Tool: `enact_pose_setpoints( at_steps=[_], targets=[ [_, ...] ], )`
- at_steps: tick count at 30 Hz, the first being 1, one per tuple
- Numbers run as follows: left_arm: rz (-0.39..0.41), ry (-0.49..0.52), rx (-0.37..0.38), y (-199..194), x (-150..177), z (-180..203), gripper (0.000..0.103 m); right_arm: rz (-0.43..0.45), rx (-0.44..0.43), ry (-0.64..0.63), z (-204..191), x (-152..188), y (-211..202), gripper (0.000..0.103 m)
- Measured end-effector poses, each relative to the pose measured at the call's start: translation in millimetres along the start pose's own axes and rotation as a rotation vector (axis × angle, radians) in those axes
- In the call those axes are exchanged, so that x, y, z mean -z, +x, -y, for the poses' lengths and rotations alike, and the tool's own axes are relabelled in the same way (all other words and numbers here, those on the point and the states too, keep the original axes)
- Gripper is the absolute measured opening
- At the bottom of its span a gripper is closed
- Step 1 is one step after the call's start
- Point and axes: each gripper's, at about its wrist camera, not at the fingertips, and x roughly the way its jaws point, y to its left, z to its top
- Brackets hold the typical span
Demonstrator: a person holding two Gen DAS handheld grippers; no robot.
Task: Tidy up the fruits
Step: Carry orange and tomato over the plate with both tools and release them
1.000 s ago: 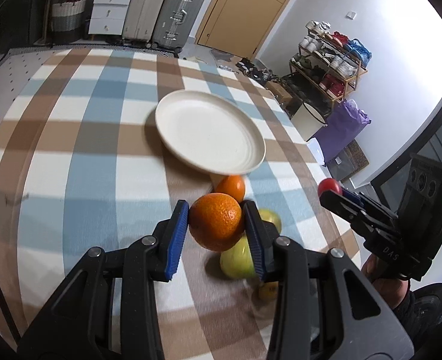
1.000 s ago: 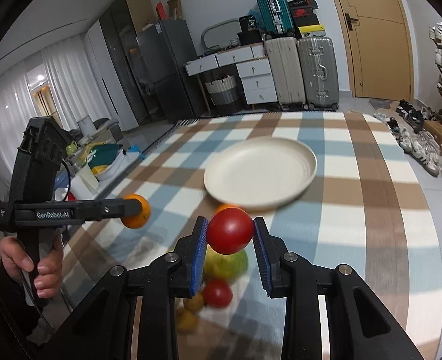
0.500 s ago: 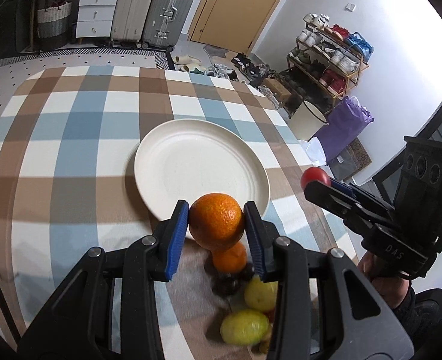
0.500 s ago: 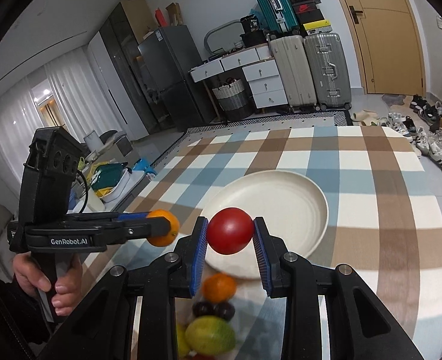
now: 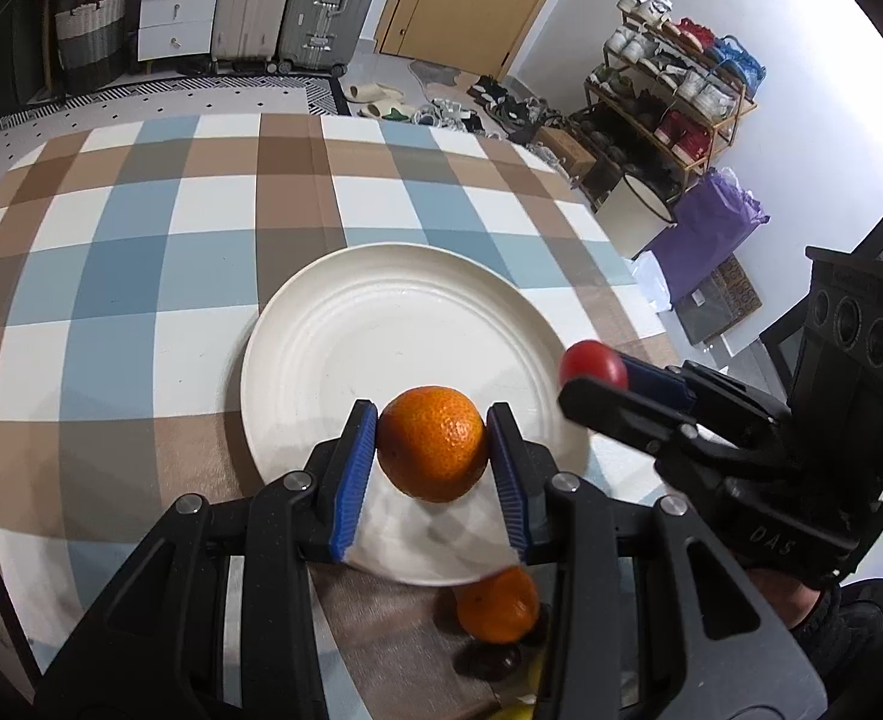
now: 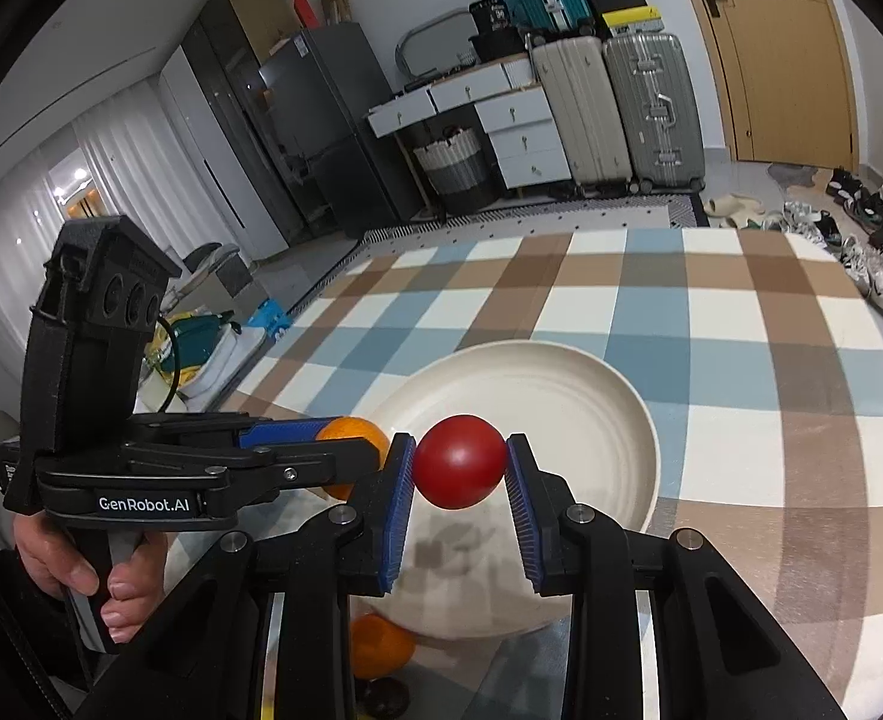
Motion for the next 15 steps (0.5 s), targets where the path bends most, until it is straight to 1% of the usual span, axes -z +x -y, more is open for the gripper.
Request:
enact_pose_setpoints(
  at_steps=[7, 15],
  targets=[
    [-0.037, -0.007, 0.000, 31, -3, -8, 0.035, -0.058, 0.016, -0.012, 8, 8, 26, 0.031],
    [-0.058, -0.023, 0.025, 51, -3, -10, 0.035, -0.079, 0.028, 0.004, 18, 17, 39, 0.031]
  ],
)
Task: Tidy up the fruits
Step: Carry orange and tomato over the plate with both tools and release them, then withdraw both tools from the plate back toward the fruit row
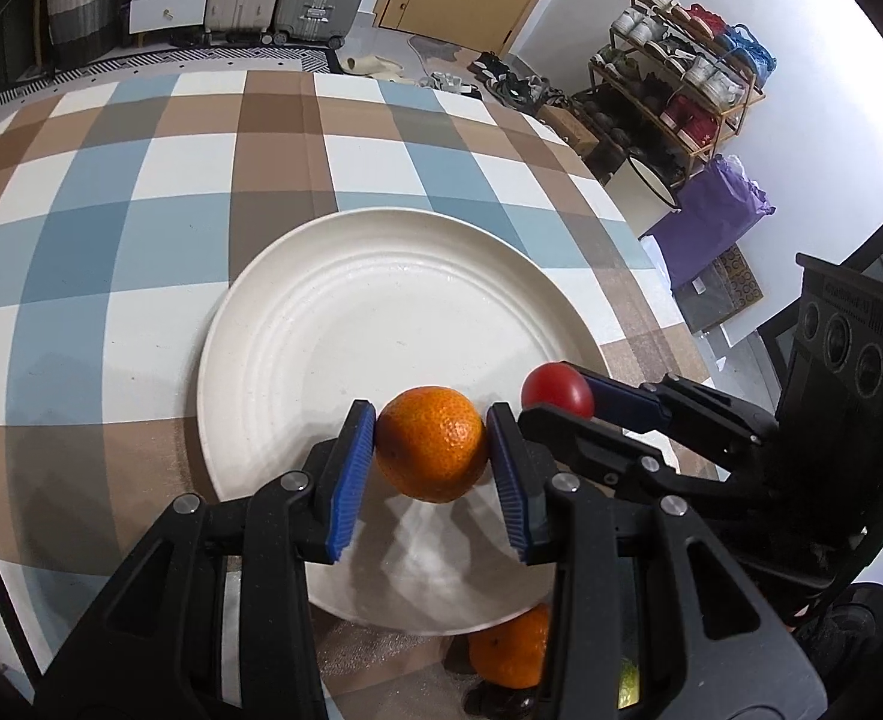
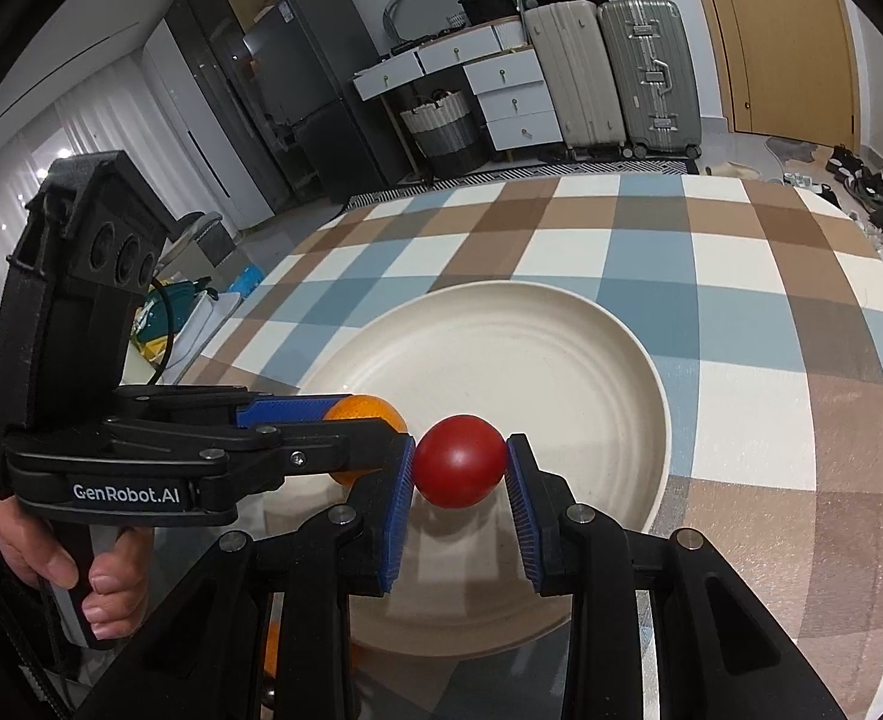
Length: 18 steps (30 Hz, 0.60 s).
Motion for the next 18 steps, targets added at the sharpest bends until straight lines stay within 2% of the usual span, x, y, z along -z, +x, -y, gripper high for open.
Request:
enact_pose_setpoints(
  at_steps=[1, 4, 5, 9, 12, 18],
  targets=[
    [-0.001, 0.000, 0.005, 0, 0, 0, 0.035, 0.002, -0.001, 0.000, -1, 1, -1, 0.035],
    [0.006, 0.019, 0.014, 0, 1, 4, 0.035, 0.026, 0.019, 0.005, 1, 1, -6, 0.063],
    [0.009, 0.022, 0.011, -2, 1, 6, 0.035, 0.035, 0.024, 0.000, 0, 1, -9, 0.068],
    [0.026, 0.029, 0.005, -15, 2, 10, 0.036, 0.077, 0.047, -0.006, -2, 0, -24, 0.068],
    [0.049, 0.032, -0.005, -29, 6, 13, 0.042, 0.105, 0.059, 0.004, -3, 2, -39, 0.068],
    [0.090, 0.045, -0.035, -62, 25, 21, 0.049, 0.152, 0.081, -0.004, -13, 10, -71, 0.076]
  ],
)
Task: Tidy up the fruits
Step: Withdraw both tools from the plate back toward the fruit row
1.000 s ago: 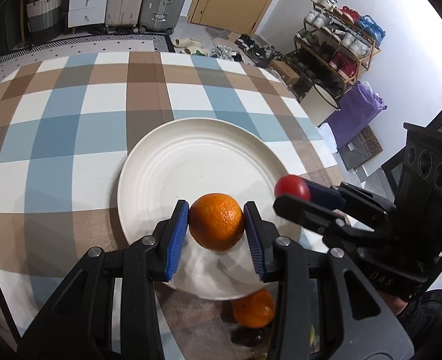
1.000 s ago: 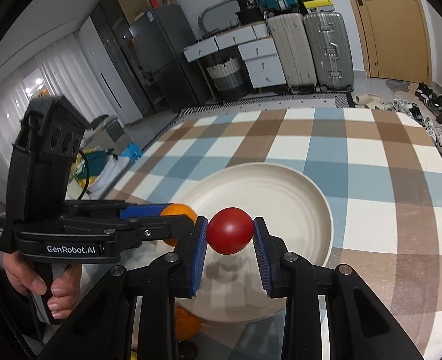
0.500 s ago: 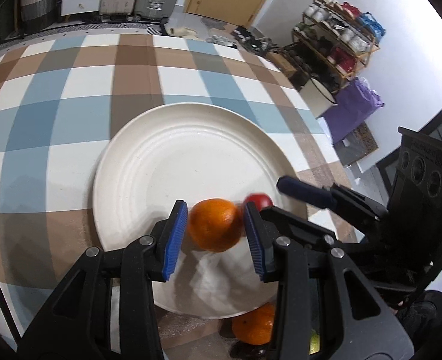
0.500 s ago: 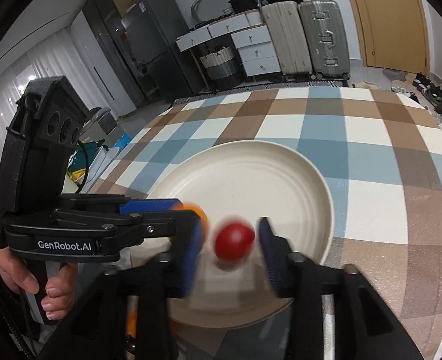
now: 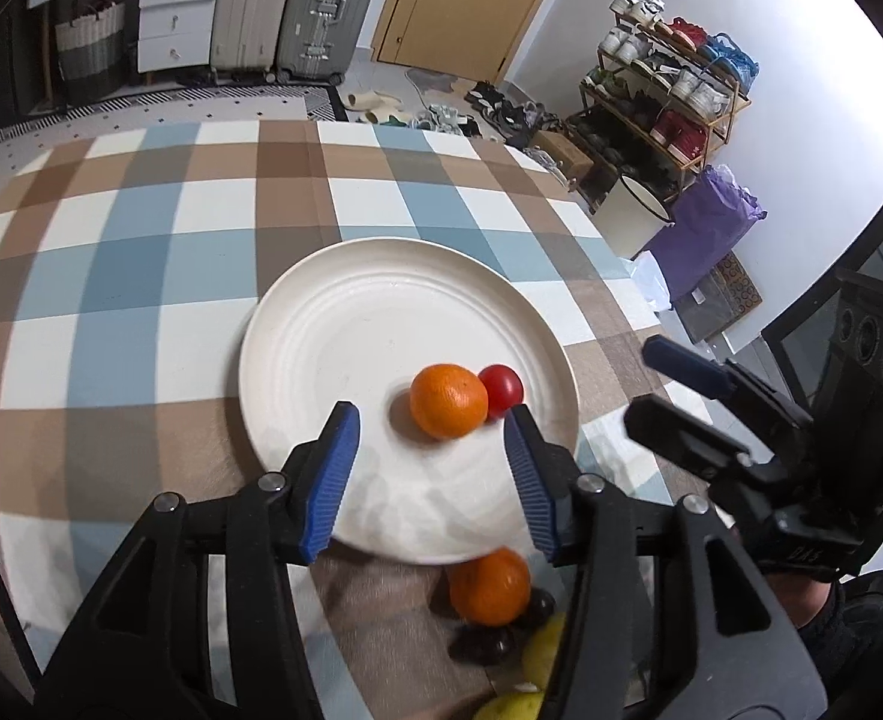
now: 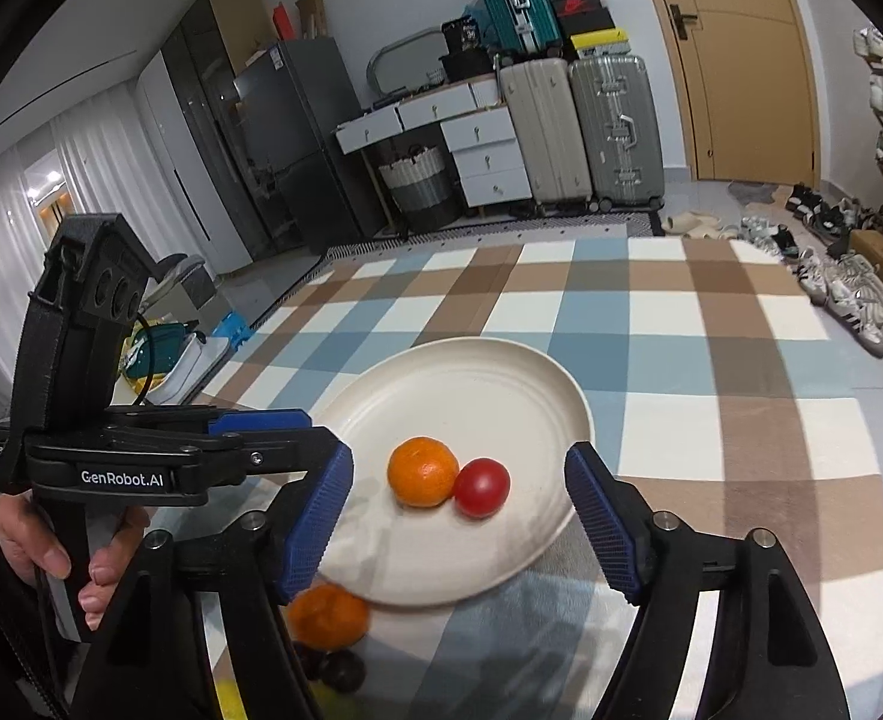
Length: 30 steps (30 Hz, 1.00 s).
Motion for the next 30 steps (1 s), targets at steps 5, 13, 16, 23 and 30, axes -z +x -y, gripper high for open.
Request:
enact_pose_setpoints(
  at_steps=[5, 13, 16, 23, 30],
  targets=[
    [0.038, 0.004, -0.043, -31, 18, 7, 0.069, 0.039, 0.012, -0.023, -13, 4, -28, 0.085],
    [0.076, -0.028, -0.083, -68, 47, 11, 0.079, 0.093, 0.019, -0.069, -38, 13, -64, 0.091],
    [0.091, -0.029, -0.099, -80, 55, 16, 0.082, 0.109, 0.025, -0.078, -45, 17, -74, 0.095],
    [0.125, -0.019, -0.131, -103, 72, 31, 0.087, 0.150, 0.019, -0.069, -55, 28, -98, 0.100],
    [0.159, -0.006, -0.160, -121, 92, 44, 0.099, 0.165, 0.007, -0.050, -65, 44, -112, 0.102]
  ],
)
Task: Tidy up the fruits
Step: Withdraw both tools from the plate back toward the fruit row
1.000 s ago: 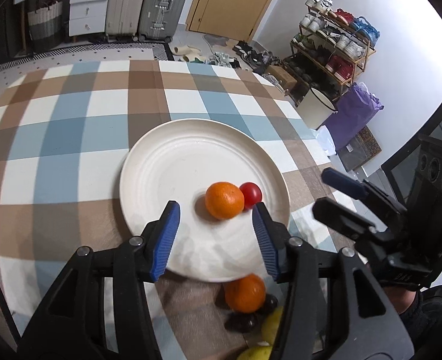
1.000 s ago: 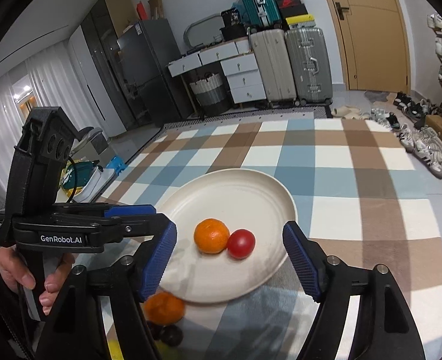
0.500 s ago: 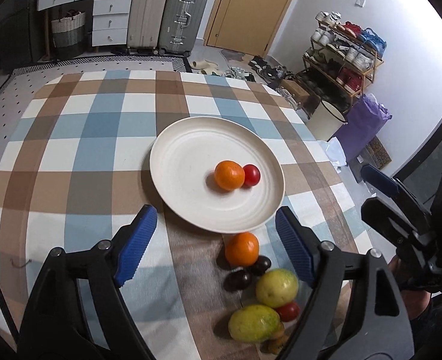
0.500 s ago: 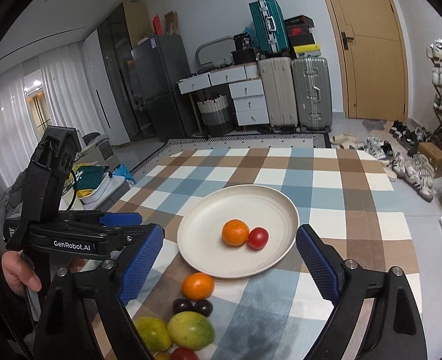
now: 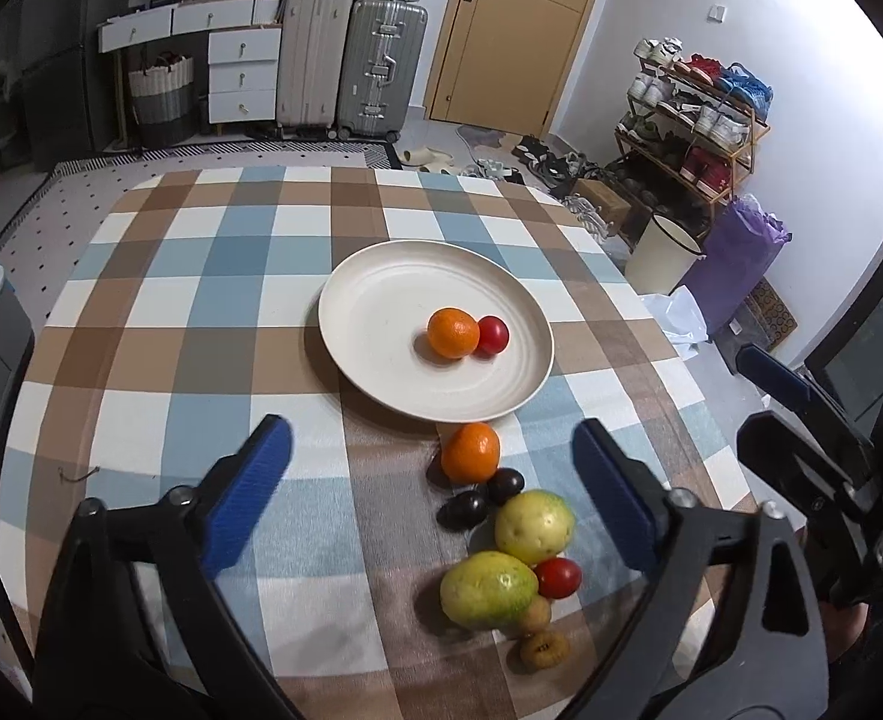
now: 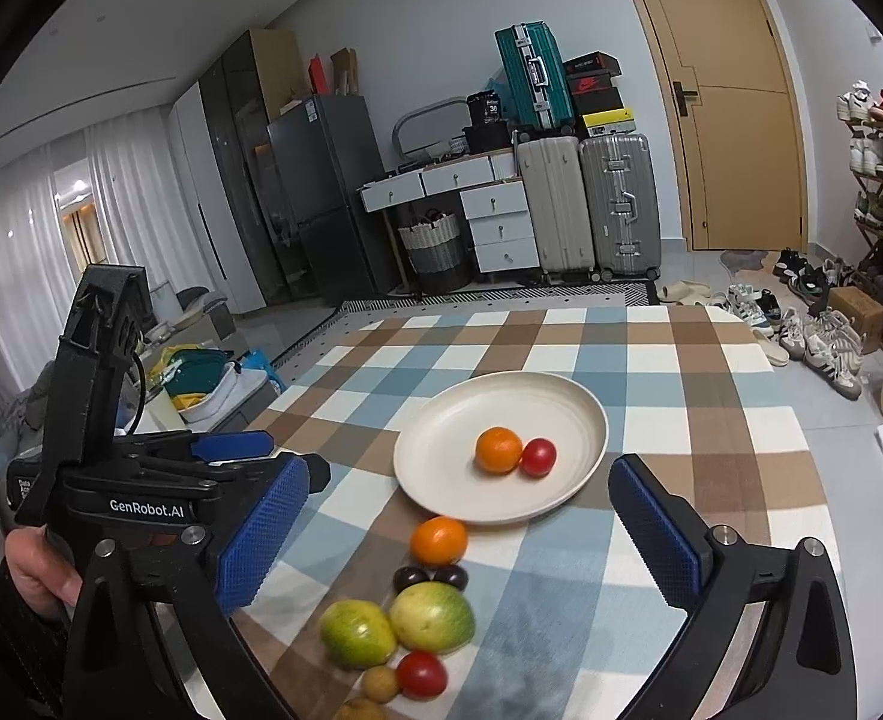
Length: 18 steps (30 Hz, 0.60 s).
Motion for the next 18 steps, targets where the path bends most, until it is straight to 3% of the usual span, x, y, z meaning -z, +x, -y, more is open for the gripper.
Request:
enact_pose_setpoints(
  at_steps=[7, 18],
  targets=[
    [0.047, 0.016, -0.025, -26, 13, 6, 0.102, 0.015, -0.013, 0.010, -7, 9, -15, 0.103],
    [0.045, 0.014, -0.042, -36, 35, 3, 0.102, -0.020, 0.054, 0.011, -9, 29, -21, 0.103]
  ],
)
